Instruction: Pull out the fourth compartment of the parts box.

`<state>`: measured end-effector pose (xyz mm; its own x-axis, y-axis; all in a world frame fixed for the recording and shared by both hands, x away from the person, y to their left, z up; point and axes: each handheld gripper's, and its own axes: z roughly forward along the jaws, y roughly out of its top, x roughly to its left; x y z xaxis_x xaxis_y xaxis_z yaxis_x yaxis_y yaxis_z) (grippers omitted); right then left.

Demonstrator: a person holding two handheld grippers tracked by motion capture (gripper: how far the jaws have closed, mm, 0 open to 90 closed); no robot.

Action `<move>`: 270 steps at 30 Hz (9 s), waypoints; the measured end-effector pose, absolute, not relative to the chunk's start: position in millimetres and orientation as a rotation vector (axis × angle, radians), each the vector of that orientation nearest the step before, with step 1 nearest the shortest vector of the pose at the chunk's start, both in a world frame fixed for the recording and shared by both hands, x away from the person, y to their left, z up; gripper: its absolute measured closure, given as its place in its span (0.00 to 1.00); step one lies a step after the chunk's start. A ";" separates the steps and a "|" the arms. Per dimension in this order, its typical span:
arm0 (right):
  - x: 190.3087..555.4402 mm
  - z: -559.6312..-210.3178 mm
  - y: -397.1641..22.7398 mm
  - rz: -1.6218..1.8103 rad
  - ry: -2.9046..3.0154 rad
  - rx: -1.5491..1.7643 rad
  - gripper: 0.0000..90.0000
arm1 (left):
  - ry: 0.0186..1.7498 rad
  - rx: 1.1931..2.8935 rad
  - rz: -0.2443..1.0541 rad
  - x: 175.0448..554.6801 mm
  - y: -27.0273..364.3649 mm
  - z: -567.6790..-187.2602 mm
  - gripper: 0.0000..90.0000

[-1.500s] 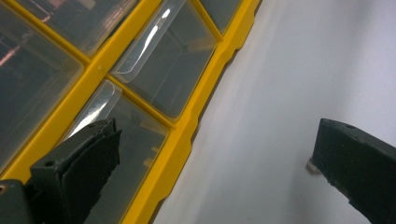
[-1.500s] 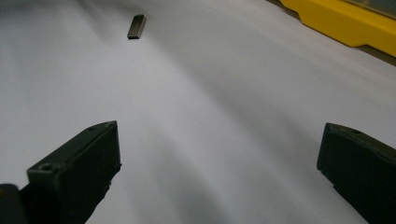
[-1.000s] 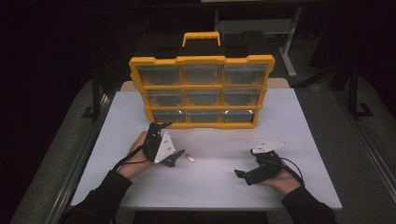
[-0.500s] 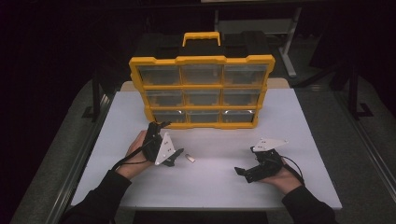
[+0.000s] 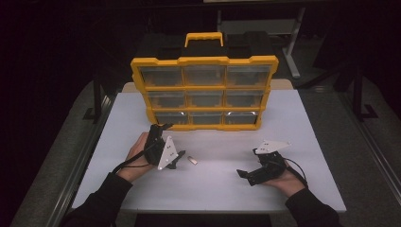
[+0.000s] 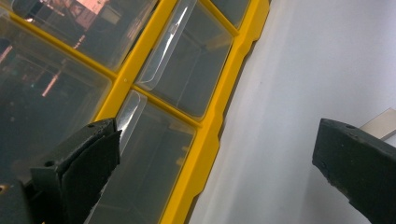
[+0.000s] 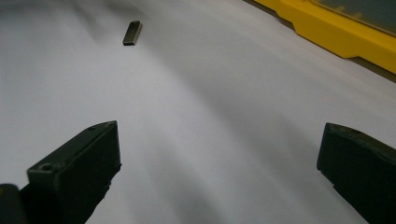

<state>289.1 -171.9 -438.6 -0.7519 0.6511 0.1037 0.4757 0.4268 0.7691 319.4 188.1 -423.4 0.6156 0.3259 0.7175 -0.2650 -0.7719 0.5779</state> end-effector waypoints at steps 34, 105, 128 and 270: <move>288.5 -439.4 -171.0 1.222 2.480 0.983 0.00 | -0.106 2.182 1.364 313.8 185.7 -431.2 0.01; 288.6 -439.7 -171.0 1.223 2.479 0.987 0.00 | -0.399 2.170 1.684 317.1 181.8 -439.5 0.01; 288.8 -439.5 -171.8 1.225 2.479 0.985 0.00 | -0.399 2.141 1.751 329.3 177.9 -419.7 0.01; 288.8 -441.7 -171.7 1.216 2.478 1.004 0.00 | -0.242 2.134 1.944 371.0 193.2 -353.6 0.82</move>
<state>288.8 -171.7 -441.7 -0.7480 0.6547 0.1092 0.4870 0.4296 0.7604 371.0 193.2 -353.6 0.0991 0.0415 0.9942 -0.2841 -0.9564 0.0682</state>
